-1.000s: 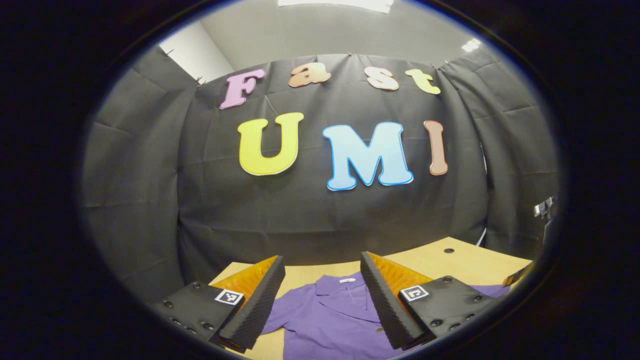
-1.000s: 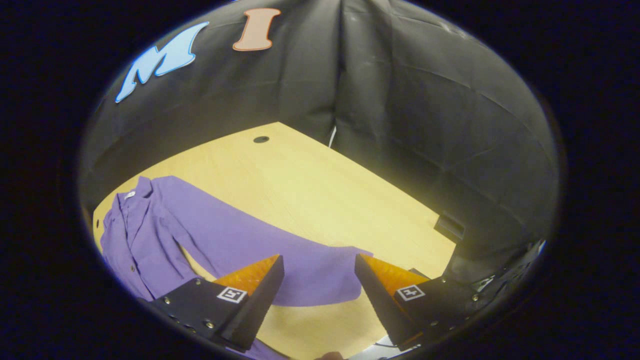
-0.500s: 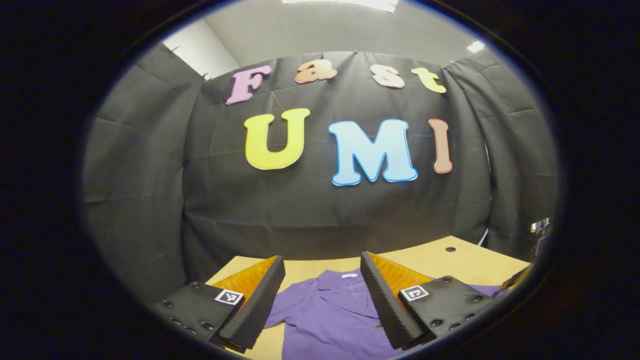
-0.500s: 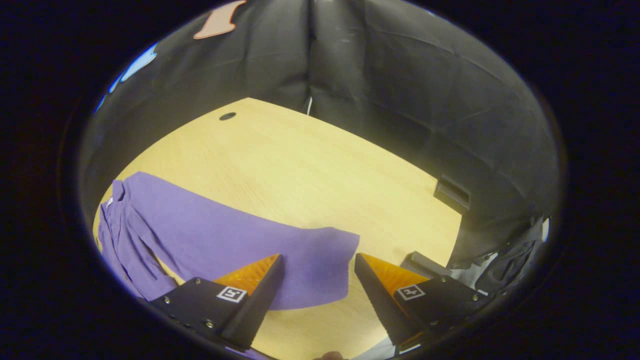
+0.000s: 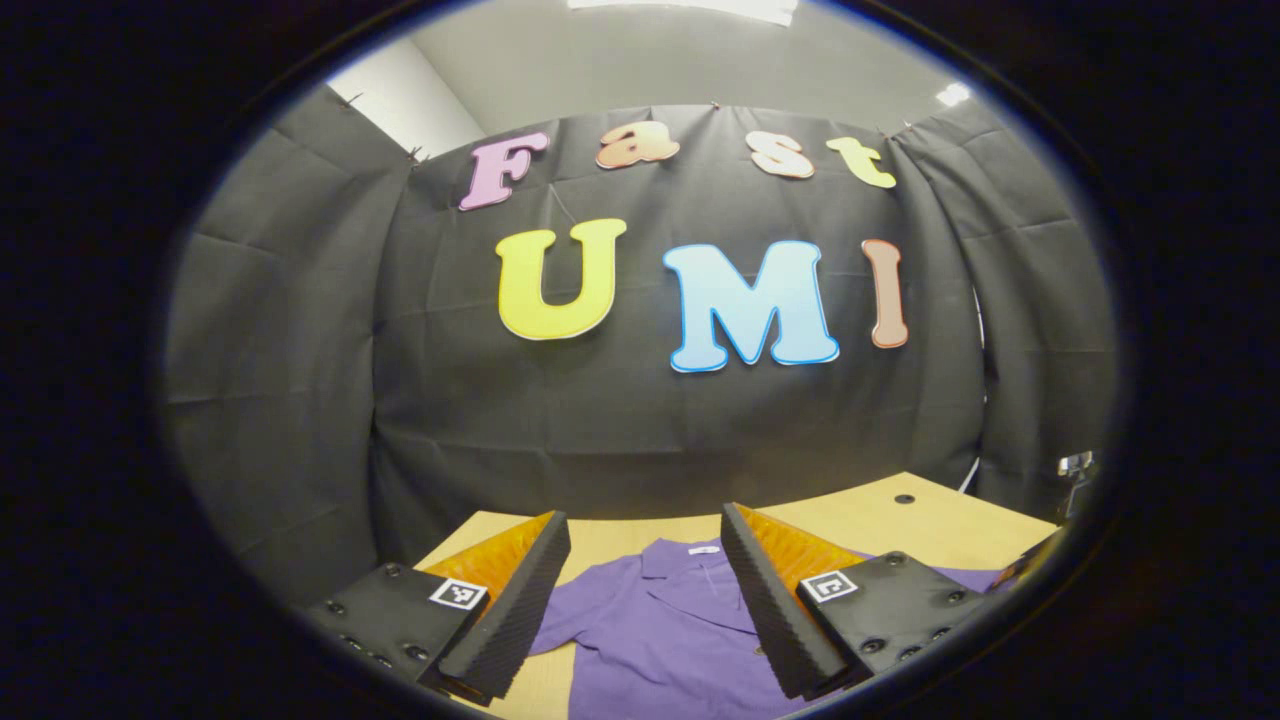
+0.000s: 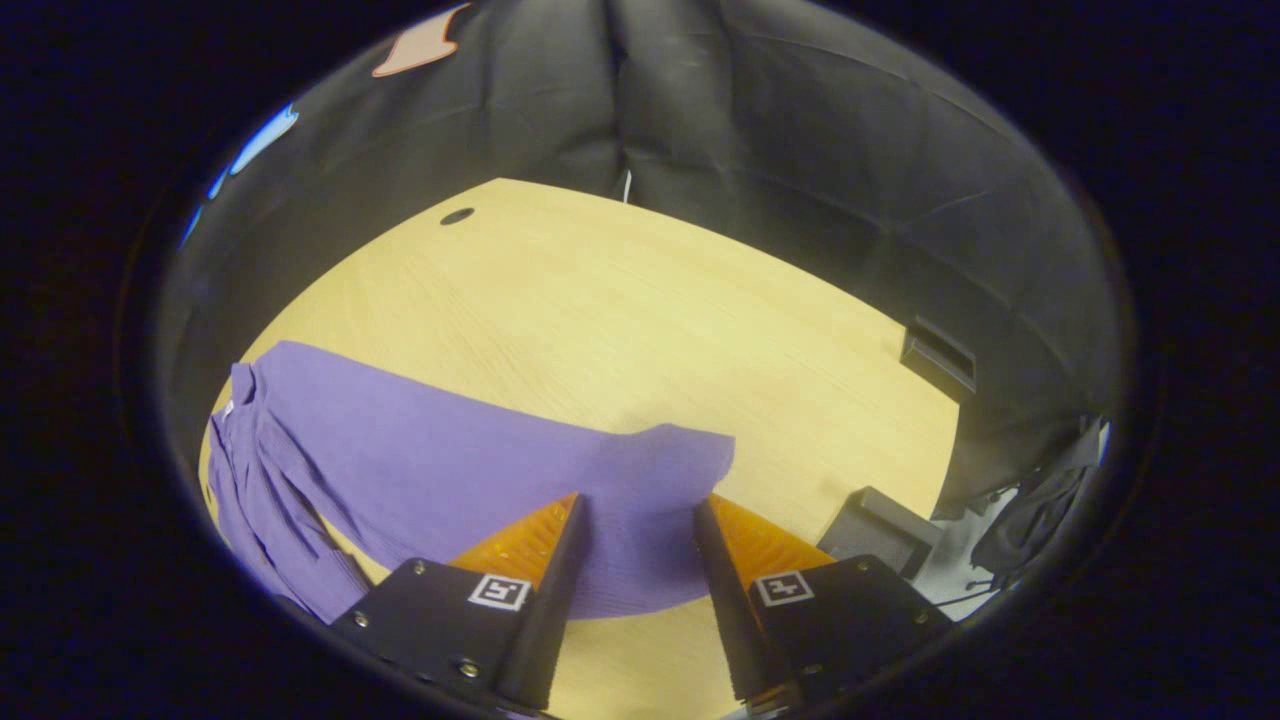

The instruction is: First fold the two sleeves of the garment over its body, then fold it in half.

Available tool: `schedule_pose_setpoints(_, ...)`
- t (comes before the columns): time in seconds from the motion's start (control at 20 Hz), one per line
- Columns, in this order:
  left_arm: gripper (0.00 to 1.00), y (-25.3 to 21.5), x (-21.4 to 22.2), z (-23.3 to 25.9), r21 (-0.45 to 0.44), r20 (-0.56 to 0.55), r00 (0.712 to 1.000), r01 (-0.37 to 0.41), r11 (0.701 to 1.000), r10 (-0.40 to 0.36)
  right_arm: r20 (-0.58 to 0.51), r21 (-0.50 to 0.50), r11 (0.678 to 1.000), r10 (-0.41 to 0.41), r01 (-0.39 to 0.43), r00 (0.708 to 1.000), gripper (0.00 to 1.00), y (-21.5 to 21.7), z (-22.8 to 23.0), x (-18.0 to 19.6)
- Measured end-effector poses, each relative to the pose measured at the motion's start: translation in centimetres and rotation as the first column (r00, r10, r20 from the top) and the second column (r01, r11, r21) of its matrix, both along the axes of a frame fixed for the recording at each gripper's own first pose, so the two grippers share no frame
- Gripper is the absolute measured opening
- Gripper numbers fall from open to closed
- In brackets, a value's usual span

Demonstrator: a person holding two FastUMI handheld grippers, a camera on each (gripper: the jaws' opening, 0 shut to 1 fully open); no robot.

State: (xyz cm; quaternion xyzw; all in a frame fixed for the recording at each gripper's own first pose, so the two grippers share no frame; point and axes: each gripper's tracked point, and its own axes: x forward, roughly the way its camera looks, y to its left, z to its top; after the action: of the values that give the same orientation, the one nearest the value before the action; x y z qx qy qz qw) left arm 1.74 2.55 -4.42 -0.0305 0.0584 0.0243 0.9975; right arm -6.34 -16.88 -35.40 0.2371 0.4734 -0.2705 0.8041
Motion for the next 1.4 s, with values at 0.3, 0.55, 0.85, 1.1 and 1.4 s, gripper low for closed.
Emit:
schedule_pose_setpoints(0.3, 1.00, 0.6, -0.2, 0.2, 0.004, 0.012, 1.000, -0.005, 1.000, 0.005, 0.023, 0.000, 1.000, 0.025, -0.025, 0.999, 0.10, 0.6, 1.1, 1.3)
schedule_pose_setpoints(0.55, 1.00, 1.2, -0.6, 0.8, 0.003, 0.028, 1.000, -0.013, 1.000, 0.012, 0.202, 0.016, 0.998, 0.049, -0.054, 0.978, 0.11, 1.0, 6.0, 5.9)
schedule_pose_setpoints(0.85, 1.00, 2.1, -1.1, 0.5, -0.010, 0.027, 0.999, -0.028, 1.000, 0.028, 0.462, -0.014, 0.984, 0.165, -0.179, 0.871, 0.11, 5.1, 17.1, 13.5)
schedule_pose_setpoints(1.1, 1.00, 3.4, -2.0, 0.7, -0.011, 0.035, 0.998, -0.055, 0.998, 0.055, 0.592, -0.169, 0.930, 0.361, -0.327, 0.721, 0.11, 11.4, 26.0, 18.2)
schedule_pose_setpoints(1.4, 1.00, 5.4, -3.6, 0.7, -0.017, 0.035, 0.993, -0.113, 0.994, 0.113, 0.644, -0.308, 0.831, 0.540, -0.463, 0.541, 0.11, 19.3, 31.3, 21.6)
